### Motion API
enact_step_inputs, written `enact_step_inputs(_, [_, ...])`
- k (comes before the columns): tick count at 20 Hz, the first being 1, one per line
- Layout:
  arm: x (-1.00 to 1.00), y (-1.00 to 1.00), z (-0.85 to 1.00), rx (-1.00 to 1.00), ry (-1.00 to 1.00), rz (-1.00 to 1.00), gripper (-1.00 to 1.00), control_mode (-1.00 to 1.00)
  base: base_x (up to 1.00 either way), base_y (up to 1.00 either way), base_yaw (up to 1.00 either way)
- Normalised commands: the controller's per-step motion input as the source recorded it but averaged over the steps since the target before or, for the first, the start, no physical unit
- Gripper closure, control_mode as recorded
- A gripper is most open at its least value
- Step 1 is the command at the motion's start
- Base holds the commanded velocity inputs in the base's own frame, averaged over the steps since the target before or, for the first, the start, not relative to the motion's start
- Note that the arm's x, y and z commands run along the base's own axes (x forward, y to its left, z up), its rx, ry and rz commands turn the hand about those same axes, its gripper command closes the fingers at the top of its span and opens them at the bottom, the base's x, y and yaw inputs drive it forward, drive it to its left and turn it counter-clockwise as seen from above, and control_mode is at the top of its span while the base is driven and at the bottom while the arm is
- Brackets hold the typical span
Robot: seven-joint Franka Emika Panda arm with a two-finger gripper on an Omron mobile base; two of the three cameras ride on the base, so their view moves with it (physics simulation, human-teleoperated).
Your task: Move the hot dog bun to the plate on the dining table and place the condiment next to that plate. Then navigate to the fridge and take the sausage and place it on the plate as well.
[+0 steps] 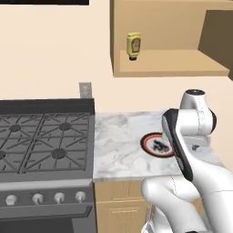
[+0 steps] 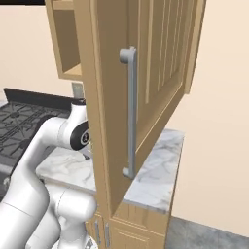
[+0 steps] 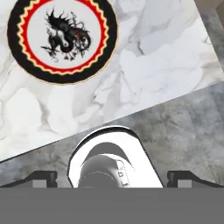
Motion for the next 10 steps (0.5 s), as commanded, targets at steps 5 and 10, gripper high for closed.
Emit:
enact_step_inputs(5, [0.16,0.06,0.0,0.0,0.01,-0.15,-1.0,-1.0,0.23,0.14,-0.15])
enact_step_inputs(10, [0.16,0.06,0.16,0.0,-0.09,-0.25,-1.0,-1.0,0.0,0.0,0.0])
